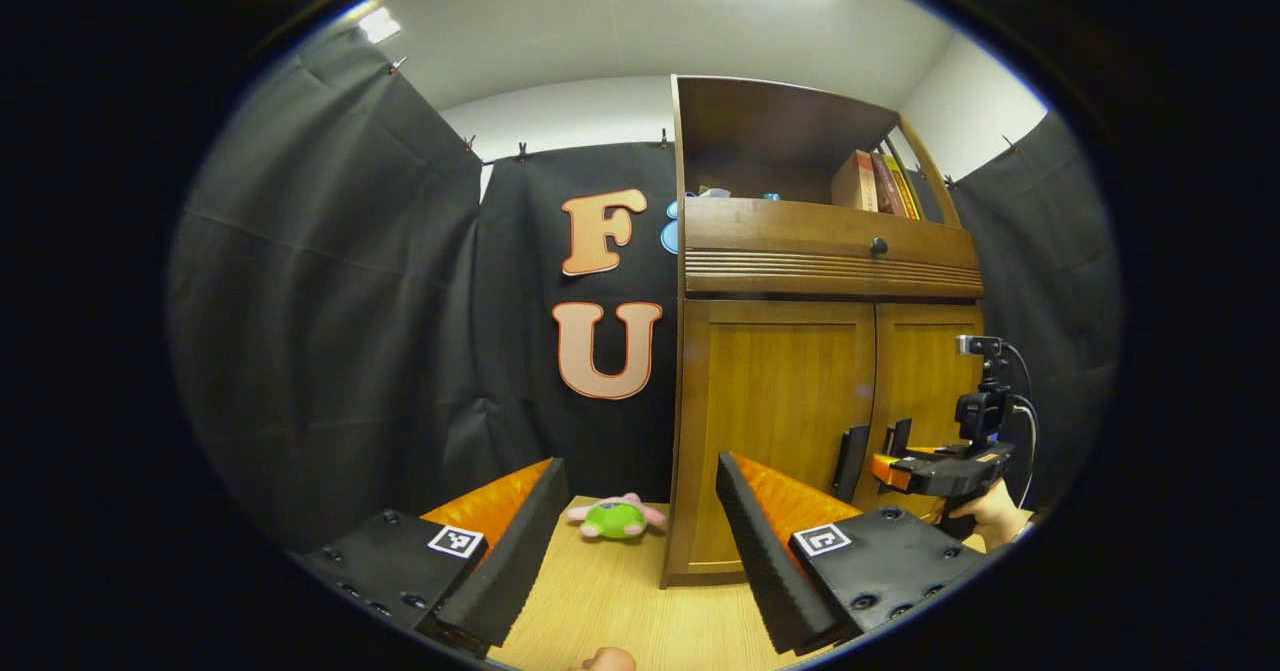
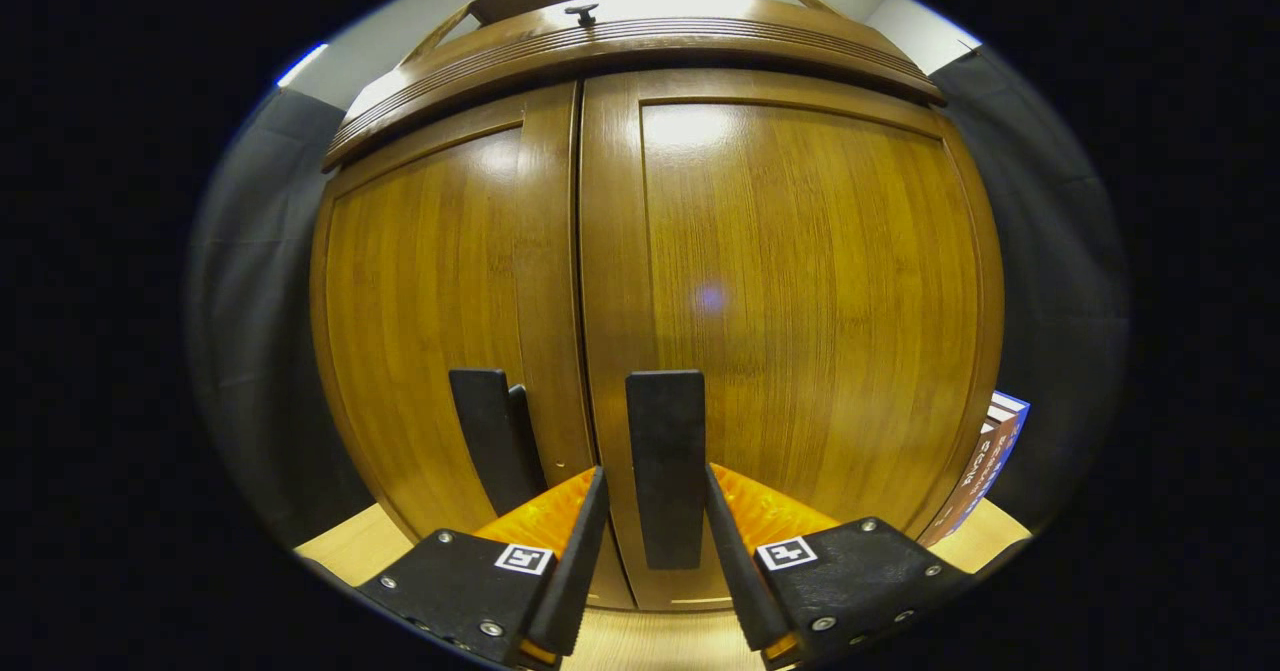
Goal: Open the right door of the double-door shoe cabinet with the right hand, and open the left door with the left hand.
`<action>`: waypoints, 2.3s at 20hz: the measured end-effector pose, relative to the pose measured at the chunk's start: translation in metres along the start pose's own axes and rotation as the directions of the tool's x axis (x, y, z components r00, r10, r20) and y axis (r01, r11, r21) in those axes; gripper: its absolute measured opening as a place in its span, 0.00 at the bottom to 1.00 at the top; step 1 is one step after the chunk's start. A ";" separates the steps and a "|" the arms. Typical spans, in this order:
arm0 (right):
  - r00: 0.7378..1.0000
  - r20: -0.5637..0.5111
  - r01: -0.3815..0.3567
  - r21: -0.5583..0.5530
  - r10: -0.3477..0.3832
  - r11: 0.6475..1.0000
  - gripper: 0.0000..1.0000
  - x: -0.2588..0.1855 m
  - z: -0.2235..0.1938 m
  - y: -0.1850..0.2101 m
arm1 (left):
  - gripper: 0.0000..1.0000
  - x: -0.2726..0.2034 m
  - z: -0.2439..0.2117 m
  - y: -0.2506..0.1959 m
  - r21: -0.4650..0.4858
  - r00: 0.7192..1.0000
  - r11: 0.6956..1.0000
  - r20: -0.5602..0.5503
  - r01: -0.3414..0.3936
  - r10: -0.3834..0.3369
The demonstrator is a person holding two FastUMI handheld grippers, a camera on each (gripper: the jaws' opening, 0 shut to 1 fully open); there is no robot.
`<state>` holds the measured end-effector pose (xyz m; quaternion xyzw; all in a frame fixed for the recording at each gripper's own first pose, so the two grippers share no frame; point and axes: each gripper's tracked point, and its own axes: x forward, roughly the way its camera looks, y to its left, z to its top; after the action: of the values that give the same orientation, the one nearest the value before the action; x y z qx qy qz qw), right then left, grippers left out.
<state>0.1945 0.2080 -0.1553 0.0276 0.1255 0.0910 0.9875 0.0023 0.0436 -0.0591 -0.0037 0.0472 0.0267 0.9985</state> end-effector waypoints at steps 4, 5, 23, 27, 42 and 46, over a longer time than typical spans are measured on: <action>1.000 -0.023 0.010 0.003 -0.010 1.000 0.41 0.002 -0.005 -0.008 | 0.96 -0.002 -0.002 -0.001 0.000 1.000 1.000 -0.001 0.008 -0.008; 1.000 -0.028 0.004 0.011 -0.003 1.000 0.37 0.002 -0.006 -0.007 | 0.96 -0.002 -0.002 0.000 -0.005 1.000 1.000 0.001 0.009 -0.009; 0.994 -0.029 -0.104 0.003 0.104 0.995 0.33 -0.105 -0.012 -0.034 | 0.95 -0.021 0.004 -0.024 -0.007 0.999 0.999 -0.002 0.032 -0.032; 0.994 -0.030 -0.109 0.004 0.109 0.994 0.32 -0.129 -0.011 -0.049 | 0.95 -0.024 0.007 -0.036 -0.007 0.999 0.999 -0.003 0.046 -0.046; 0.999 -0.029 -0.021 0.006 0.021 1.000 0.24 -0.201 -0.008 -0.121 | 0.97 -0.022 0.001 -0.091 -0.008 0.991 0.992 -0.029 0.129 -0.129; 1.000 -0.030 -0.004 -0.004 0.004 1.000 0.29 -0.213 -0.008 -0.145 | 0.97 -0.020 0.002 -0.103 -0.018 0.990 0.990 -0.024 0.141 -0.142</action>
<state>0.0146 0.0262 -0.1226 0.0245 0.1399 0.0936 0.9854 -0.0120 -0.0604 -0.0547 -0.0152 0.0593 -0.0440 0.9972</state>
